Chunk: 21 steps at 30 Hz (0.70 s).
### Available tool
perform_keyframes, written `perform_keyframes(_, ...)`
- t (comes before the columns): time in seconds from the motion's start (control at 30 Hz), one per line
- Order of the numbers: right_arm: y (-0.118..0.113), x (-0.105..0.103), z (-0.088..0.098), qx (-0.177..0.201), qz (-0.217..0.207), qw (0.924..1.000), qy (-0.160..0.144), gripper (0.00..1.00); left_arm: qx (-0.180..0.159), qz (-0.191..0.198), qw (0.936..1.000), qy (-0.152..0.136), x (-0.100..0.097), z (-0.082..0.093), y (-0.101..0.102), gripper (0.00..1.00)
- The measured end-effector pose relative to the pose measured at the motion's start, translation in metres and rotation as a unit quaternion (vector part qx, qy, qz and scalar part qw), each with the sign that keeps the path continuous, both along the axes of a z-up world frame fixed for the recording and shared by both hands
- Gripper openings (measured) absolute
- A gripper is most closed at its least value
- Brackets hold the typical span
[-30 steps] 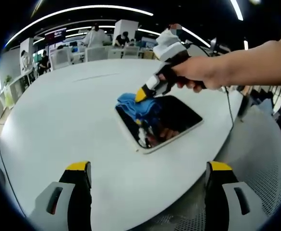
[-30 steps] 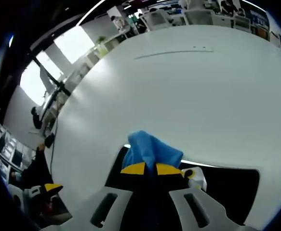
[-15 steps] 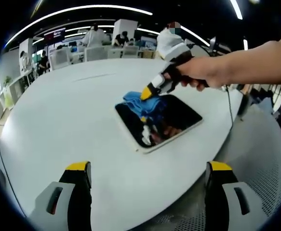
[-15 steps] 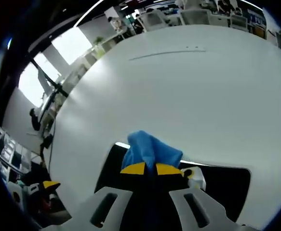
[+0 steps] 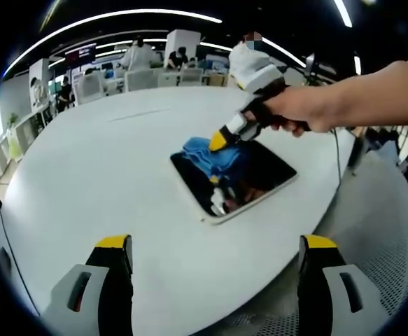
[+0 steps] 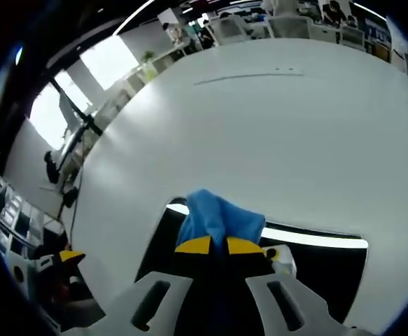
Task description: Wipe the mirror surface with the cleaning cloth until all visible marks leave the cleaned area.
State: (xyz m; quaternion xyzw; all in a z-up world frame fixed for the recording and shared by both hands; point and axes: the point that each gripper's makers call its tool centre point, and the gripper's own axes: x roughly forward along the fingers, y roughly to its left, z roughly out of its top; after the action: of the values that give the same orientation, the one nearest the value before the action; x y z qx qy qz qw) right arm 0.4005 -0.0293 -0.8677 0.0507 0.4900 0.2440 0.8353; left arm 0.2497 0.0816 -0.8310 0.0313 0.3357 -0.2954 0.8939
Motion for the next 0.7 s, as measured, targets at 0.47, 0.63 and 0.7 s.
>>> perform_keyframes(0.47,0.001,-0.031,0.002,0.001,0.010,0.9999,0.005,0.01,0.009,0.001,0.9999,-0.009,0.001,0.001,0.000,0.99)
perform_keyframes(0.63,0.002,-0.040,0.002,0.007,0.009,0.9999,0.008,0.01,0.012,-0.003,0.9999,-0.009,0.001,0.001,-0.001,0.99)
perform_keyframes(0.7,0.003,-0.045,0.002,0.007,0.010,0.9999,0.009,0.01,0.009,0.002,0.9999,-0.009,0.001,0.002,0.000,0.99)
